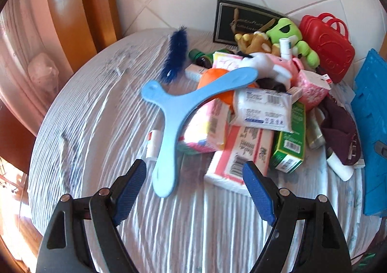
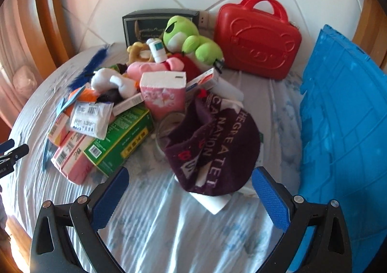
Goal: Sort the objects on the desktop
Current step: 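Move both tools back over the pile toward the blue plastic boomerang, then grasp the blue boomerang by one arm with the left tool and lift it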
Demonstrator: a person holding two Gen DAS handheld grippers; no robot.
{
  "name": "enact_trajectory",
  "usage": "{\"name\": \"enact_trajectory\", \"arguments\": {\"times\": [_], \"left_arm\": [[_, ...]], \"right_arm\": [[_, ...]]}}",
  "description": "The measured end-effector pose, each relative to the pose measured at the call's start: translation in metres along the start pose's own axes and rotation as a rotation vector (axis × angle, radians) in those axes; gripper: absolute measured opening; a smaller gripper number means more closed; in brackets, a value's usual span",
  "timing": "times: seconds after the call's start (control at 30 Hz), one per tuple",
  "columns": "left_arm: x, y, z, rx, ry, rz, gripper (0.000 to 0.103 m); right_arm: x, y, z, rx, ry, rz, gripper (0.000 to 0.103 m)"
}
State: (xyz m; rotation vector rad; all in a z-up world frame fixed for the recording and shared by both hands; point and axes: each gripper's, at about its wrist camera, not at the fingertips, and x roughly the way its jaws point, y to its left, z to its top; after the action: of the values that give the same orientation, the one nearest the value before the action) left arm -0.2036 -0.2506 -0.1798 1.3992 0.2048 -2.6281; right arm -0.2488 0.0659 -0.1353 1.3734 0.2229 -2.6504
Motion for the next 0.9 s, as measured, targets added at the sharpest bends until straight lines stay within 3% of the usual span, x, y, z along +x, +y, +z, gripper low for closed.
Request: {"name": "enact_trajectory", "arguments": {"times": [0.17,0.43,0.53,0.6,0.9], "left_arm": [[0.023,0.035,-0.010,-0.035,0.066,0.040,0.082],[0.042,0.054,0.011,-0.058,0.043,-0.044,0.082],[0.057,0.056,0.026,-0.051,0.036,-0.055,0.082],[0.069,0.056,0.035,-0.039,0.041,-0.067,0.080],[0.134,0.055,0.063,-0.007,0.110,-0.144,0.079]], "right_arm": [[0.023,0.033,0.005,-0.039,0.054,0.049,0.103],[0.040,0.094,0.033,-0.099,0.046,0.130,0.103],[0.048,0.113,0.049,-0.136,0.038,0.129,0.089],[0.058,0.126,0.059,-0.150,0.048,0.150,0.085],[0.109,0.161,0.078,-0.168,0.122,0.159,0.089]]}}
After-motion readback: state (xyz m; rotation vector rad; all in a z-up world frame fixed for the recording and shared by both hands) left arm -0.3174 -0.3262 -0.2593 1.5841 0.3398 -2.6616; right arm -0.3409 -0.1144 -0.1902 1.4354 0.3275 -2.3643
